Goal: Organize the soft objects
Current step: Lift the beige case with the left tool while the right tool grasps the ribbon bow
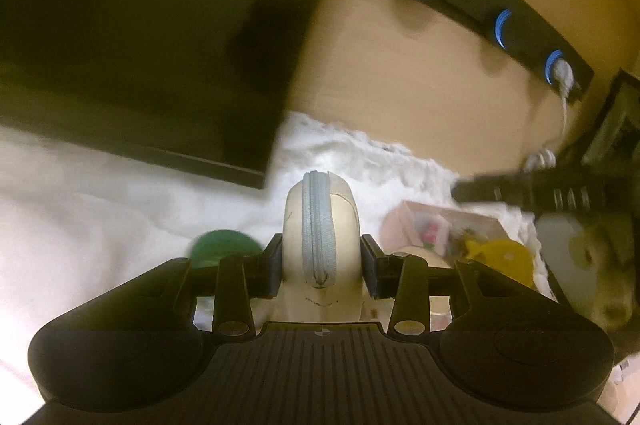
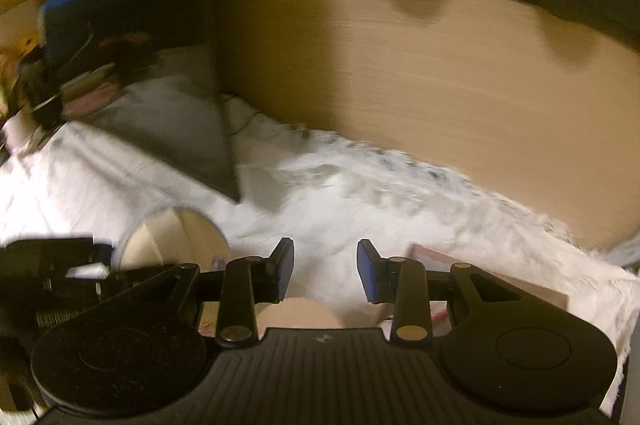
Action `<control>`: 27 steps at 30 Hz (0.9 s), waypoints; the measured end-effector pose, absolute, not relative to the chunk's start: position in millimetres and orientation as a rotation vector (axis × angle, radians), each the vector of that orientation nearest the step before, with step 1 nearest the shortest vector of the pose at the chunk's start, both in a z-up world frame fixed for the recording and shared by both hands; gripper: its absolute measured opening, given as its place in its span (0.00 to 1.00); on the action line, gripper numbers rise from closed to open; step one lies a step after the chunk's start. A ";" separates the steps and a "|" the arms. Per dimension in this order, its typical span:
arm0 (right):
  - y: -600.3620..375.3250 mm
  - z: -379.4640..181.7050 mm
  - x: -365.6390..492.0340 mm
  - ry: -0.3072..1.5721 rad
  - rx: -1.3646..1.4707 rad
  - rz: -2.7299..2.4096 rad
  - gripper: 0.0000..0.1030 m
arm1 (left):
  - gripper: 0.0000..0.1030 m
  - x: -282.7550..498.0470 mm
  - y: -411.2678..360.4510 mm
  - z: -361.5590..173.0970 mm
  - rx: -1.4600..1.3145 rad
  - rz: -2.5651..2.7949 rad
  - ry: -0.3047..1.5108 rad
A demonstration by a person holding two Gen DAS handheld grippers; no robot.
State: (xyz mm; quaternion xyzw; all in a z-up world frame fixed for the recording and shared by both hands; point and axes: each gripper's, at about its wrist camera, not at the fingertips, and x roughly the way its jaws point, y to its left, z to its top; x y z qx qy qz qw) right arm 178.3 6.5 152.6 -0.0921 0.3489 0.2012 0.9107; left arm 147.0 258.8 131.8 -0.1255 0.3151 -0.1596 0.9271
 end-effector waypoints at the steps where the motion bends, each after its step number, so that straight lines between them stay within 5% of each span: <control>1: 13.7 148.5 167.8 0.705 -0.214 0.433 0.33 | 0.42 142.3 267.4 133.7 -0.271 -0.310 0.637; 6: 56.7 112.5 120.7 0.687 -0.315 0.529 0.37 | 0.42 126.2 298.2 133.1 -0.318 -0.258 0.619; 9: 89.0 82.1 108.1 0.707 -0.377 0.559 0.53 | 0.42 122.5 310.3 127.7 -0.337 -0.225 0.627; 18: 155.6 -3.1 128.3 0.641 -0.551 0.437 0.53 | 0.42 110.5 332.7 118.9 -0.354 -0.176 0.665; 21: 153.5 -11.1 137.6 0.702 -0.505 0.433 0.45 | 0.42 106.5 339.2 114.9 -0.349 -0.157 0.684; 22: 150.0 -9.5 136.8 0.705 -0.493 0.436 0.30 | 0.42 106.2 341.5 113.3 -0.346 -0.151 0.689; 23: 148.1 -7.8 135.7 0.708 -0.492 0.430 0.27 | 0.42 105.5 343.8 111.6 -0.347 -0.141 0.693; 27: 131.2 19.2 122.4 0.669 -0.442 0.434 0.26 | 0.42 106.5 348.9 108.0 -0.353 -0.123 0.698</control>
